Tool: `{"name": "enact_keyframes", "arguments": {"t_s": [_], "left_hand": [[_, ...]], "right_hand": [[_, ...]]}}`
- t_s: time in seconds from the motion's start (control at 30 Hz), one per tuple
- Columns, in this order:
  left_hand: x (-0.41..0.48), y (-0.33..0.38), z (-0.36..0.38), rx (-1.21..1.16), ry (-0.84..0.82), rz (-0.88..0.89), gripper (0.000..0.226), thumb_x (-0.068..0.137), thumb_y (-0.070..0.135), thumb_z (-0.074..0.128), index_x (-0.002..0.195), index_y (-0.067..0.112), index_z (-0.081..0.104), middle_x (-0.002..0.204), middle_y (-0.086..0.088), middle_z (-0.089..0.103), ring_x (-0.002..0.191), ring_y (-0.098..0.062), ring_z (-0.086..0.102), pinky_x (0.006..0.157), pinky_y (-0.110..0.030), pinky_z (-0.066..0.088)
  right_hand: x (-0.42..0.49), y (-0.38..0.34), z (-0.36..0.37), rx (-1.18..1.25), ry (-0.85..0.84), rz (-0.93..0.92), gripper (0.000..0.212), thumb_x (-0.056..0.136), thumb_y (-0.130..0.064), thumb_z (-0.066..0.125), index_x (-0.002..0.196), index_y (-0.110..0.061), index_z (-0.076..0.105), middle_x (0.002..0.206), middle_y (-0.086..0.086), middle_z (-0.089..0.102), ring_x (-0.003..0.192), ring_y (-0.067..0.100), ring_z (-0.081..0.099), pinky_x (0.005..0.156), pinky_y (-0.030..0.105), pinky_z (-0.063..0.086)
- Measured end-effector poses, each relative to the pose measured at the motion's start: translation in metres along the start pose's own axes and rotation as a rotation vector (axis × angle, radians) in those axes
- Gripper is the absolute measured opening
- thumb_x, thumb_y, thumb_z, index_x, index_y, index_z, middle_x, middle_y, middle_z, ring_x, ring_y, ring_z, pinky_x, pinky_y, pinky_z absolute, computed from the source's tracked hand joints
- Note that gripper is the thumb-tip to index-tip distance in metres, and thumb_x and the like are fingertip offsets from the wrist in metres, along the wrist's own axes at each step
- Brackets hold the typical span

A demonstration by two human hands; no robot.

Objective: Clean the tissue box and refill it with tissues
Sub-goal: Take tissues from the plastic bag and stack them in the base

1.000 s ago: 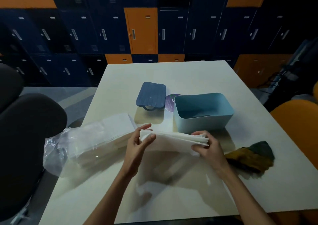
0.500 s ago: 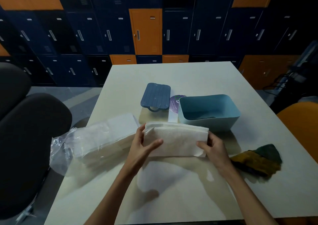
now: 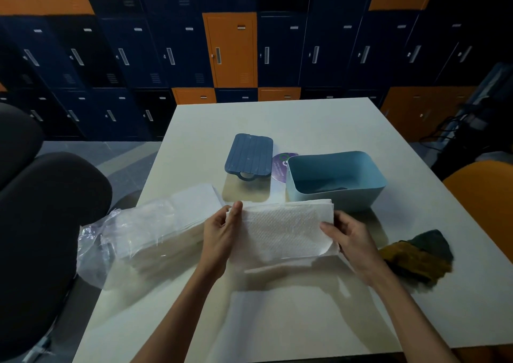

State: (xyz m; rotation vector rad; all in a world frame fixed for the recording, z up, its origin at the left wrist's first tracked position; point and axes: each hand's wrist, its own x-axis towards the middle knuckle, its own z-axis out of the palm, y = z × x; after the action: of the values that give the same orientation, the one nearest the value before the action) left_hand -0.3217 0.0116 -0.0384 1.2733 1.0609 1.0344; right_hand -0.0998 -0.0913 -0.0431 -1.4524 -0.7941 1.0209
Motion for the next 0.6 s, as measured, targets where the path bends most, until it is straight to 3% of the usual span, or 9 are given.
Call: {"name": "enact_keyframes", "arguments": {"t_s": [0.1, 0.17, 0.27, 0.4, 0.47, 0.53, 0.6], "left_hand": [[0.003, -0.003, 0.002, -0.014, 0.052, -0.028, 0.044, 0.092, 0.045, 0.054, 0.068, 0.011, 0.043, 0.065, -0.004, 0.033, 0.06, -0.008, 0.031, 0.049, -0.02, 0.025], [0.004, -0.005, 0.002, -0.021, 0.086, -0.06, 0.044, 0.092, 0.046, 0.054, 0.069, 0.01, 0.047, 0.065, -0.005, 0.04, 0.06, -0.01, 0.036, 0.049, -0.018, 0.028], [0.005, -0.008, 0.0, -0.008, 0.109, -0.14, 0.045, 0.092, 0.047, 0.054, 0.07, 0.008, 0.053, 0.065, -0.006, 0.05, 0.062, -0.012, 0.044, 0.053, -0.02, 0.034], [0.012, -0.013, -0.003, -0.049, 0.084, -0.391, 0.061, 0.079, 0.067, 0.058, 0.086, 0.007, 0.062, 0.081, -0.007, 0.064, 0.08, -0.018, 0.059, 0.074, -0.029, 0.045], [0.014, -0.016, -0.006, -0.108, 0.028, -0.582, 0.073, 0.067, 0.076, 0.06, 0.099, 0.01, 0.064, 0.099, -0.005, 0.071, 0.093, -0.02, 0.066, 0.09, -0.034, 0.05], [0.014, -0.018, -0.012, -0.204, -0.099, -0.7, 0.089, 0.057, 0.077, 0.066, 0.115, 0.011, 0.063, 0.111, -0.007, 0.071, 0.096, -0.021, 0.069, 0.091, -0.037, 0.053], [0.009, -0.013, -0.015, -0.261, -0.179, -0.735, 0.072, 0.07, 0.057, 0.072, 0.118, 0.005, 0.063, 0.109, -0.009, 0.07, 0.087, -0.016, 0.066, 0.083, -0.029, 0.054]], "right_hand": [[-0.002, 0.001, -0.006, -0.09, -0.103, 0.038, 0.033, 0.086, -0.007, 0.066, 0.109, -0.03, 0.059, 0.105, -0.005, 0.069, 0.102, 0.016, 0.066, 0.088, 0.036, 0.056], [-0.005, 0.005, -0.009, -0.195, -0.212, 0.106, 0.051, 0.079, -0.012, 0.074, 0.12, -0.035, 0.052, 0.113, -0.006, 0.066, 0.106, 0.015, 0.064, 0.089, 0.035, 0.056], [-0.007, 0.007, -0.014, -0.189, -0.269, 0.156, 0.067, 0.075, -0.005, 0.078, 0.13, -0.029, 0.049, 0.115, -0.004, 0.067, 0.107, 0.015, 0.065, 0.088, 0.032, 0.055], [-0.006, 0.002, -0.019, 0.032, -0.28, 0.227, 0.057, 0.075, 0.012, 0.069, 0.124, -0.014, 0.055, 0.112, 0.011, 0.07, 0.102, 0.024, 0.067, 0.084, 0.034, 0.057], [-0.006, 0.002, -0.021, 0.138, -0.273, 0.29, 0.053, 0.077, 0.018, 0.062, 0.122, -0.009, 0.056, 0.11, 0.016, 0.068, 0.091, 0.025, 0.066, 0.071, 0.028, 0.058], [-0.006, 0.004, -0.024, 0.234, -0.264, 0.36, 0.05, 0.076, 0.013, 0.064, 0.122, -0.005, 0.055, 0.106, 0.018, 0.067, 0.083, 0.025, 0.061, 0.06, 0.027, 0.053], [-0.006, 0.008, -0.028, 0.279, -0.244, 0.427, 0.048, 0.075, -0.002, 0.072, 0.121, -0.003, 0.057, 0.102, 0.018, 0.067, 0.079, 0.023, 0.059, 0.057, 0.028, 0.051]]}}
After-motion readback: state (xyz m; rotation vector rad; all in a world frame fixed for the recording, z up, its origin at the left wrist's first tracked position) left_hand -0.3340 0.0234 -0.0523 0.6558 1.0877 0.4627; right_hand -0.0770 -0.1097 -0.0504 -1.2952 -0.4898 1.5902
